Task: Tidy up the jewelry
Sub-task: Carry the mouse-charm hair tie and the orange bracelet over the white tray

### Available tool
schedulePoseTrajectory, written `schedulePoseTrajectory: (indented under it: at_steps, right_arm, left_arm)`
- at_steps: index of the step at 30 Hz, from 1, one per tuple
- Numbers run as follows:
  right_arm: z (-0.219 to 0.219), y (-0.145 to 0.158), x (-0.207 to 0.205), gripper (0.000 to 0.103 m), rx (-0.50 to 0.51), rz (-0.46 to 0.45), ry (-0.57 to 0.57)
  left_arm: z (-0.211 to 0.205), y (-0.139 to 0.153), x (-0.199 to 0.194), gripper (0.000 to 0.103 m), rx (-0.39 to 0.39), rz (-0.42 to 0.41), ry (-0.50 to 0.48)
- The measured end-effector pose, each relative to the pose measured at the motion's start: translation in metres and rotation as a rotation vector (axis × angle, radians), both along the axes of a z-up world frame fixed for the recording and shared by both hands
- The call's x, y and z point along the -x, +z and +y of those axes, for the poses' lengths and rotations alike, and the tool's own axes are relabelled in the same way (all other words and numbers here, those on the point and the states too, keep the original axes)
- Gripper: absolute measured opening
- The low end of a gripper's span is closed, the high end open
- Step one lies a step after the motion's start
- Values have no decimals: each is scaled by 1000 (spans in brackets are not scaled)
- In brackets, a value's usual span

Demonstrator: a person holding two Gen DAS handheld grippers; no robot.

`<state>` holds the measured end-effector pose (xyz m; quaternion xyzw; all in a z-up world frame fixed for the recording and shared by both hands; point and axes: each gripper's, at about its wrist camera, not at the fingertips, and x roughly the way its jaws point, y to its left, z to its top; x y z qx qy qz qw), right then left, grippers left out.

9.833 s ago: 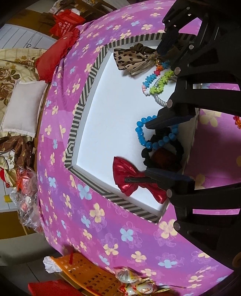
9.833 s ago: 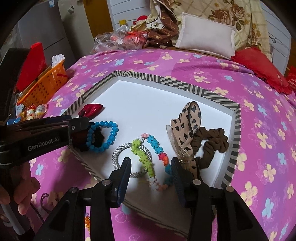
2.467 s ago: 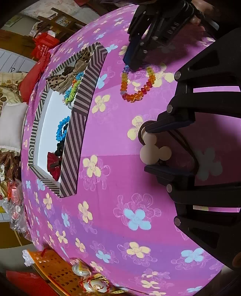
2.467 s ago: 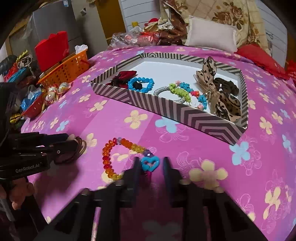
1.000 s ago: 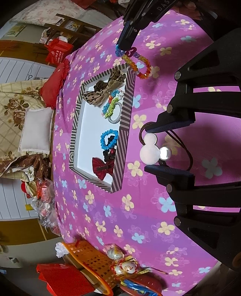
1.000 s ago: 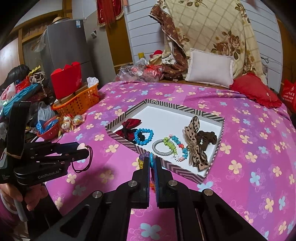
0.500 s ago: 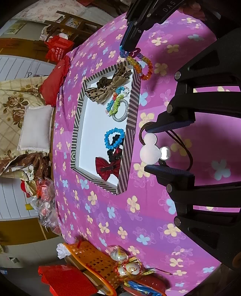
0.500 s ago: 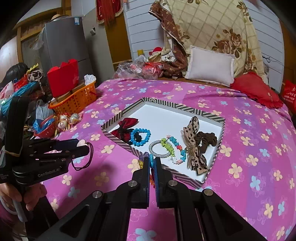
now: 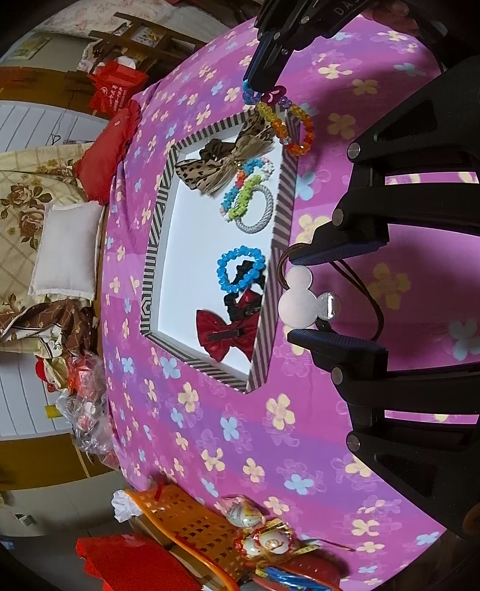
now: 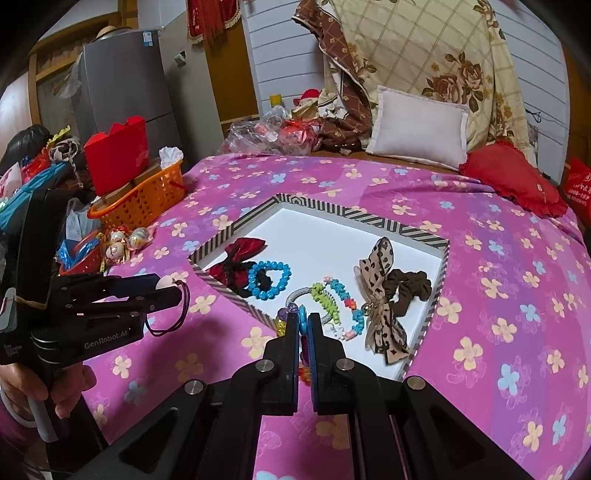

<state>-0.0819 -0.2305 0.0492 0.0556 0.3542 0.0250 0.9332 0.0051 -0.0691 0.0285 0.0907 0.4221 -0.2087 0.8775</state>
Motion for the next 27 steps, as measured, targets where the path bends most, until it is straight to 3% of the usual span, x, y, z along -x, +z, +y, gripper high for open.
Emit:
schedulePoseTrajectory:
  at_steps: [17,27]
  right_arm:
    - [-12,14,-59,4,-8,-3,4]
    - [-8,-16,-103,4,-61,66,16]
  left_arm:
    - [-27,14,-62,34,35,22,25]
    - [-50,-13,-99,34,27,90,58]
